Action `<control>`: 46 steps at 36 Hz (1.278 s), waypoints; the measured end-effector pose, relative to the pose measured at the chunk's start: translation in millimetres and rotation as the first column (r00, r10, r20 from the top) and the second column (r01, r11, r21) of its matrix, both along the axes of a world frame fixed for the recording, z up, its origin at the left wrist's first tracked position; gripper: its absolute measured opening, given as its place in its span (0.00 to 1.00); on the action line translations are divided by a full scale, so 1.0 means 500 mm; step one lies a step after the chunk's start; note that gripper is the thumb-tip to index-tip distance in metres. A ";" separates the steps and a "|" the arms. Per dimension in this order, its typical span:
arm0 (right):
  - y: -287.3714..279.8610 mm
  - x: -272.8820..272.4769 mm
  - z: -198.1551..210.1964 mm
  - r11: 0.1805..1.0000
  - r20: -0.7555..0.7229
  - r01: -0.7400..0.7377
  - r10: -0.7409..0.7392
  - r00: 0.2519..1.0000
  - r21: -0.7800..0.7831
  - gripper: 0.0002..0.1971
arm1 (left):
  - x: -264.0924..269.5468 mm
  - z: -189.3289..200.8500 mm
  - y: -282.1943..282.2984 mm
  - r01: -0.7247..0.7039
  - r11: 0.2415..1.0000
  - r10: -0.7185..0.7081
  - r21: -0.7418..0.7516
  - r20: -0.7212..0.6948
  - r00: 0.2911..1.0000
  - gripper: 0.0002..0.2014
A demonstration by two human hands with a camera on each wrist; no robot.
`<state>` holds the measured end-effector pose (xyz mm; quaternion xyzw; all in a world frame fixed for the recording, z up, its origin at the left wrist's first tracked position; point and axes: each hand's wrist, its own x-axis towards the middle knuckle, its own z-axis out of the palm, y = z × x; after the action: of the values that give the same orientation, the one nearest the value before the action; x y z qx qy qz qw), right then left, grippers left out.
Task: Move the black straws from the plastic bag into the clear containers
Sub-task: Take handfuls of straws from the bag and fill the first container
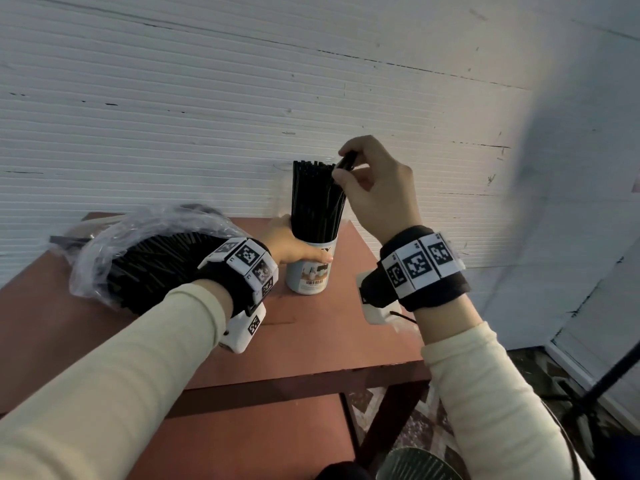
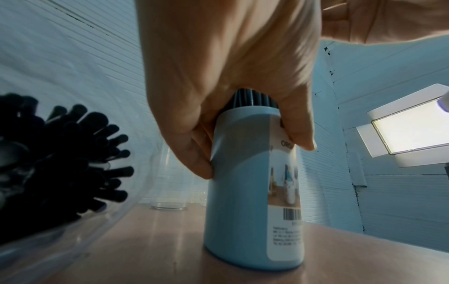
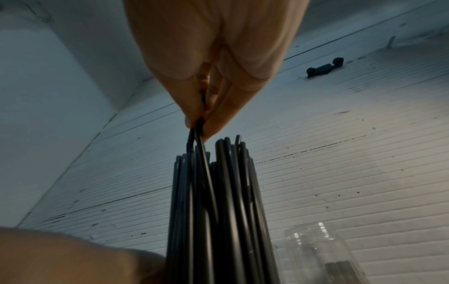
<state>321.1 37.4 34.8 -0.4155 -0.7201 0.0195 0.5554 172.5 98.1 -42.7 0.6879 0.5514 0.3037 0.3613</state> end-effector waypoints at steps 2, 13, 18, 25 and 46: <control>0.000 -0.009 -0.006 1.000 0.003 -0.006 0.006 1.000 -0.011 0.09 | 0.000 0.005 -0.007 -0.012 1.000 0.012 -0.009 -0.005 1.000 0.57; 0.008 -0.018 -0.025 0.997 -0.090 0.026 -0.032 0.995 -0.067 0.10 | -0.004 0.012 -0.017 0.027 0.999 -0.027 -0.022 -0.025 0.999 0.59; 0.013 -0.012 -0.047 0.989 0.009 0.108 -0.107 0.994 -0.101 0.04 | -0.015 0.035 -0.031 0.124 0.986 -0.126 -0.108 -0.016 0.992 0.49; 0.025 -0.004 -0.036 0.964 0.011 0.209 -0.211 0.978 -0.166 0.06 | -0.025 0.038 -0.035 0.126 0.988 -0.129 -0.086 -0.027 0.991 0.38; 0.024 -0.024 0.027 0.960 0.017 0.252 -0.256 0.967 0.126 0.05 | -0.020 0.030 -0.019 0.084 0.996 -0.089 -0.036 -0.147 0.985 0.41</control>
<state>309.2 49.3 48.2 -0.4698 -0.6696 -0.1030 0.5659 162.6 88.4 -27.5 0.7265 0.5509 0.2274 0.3422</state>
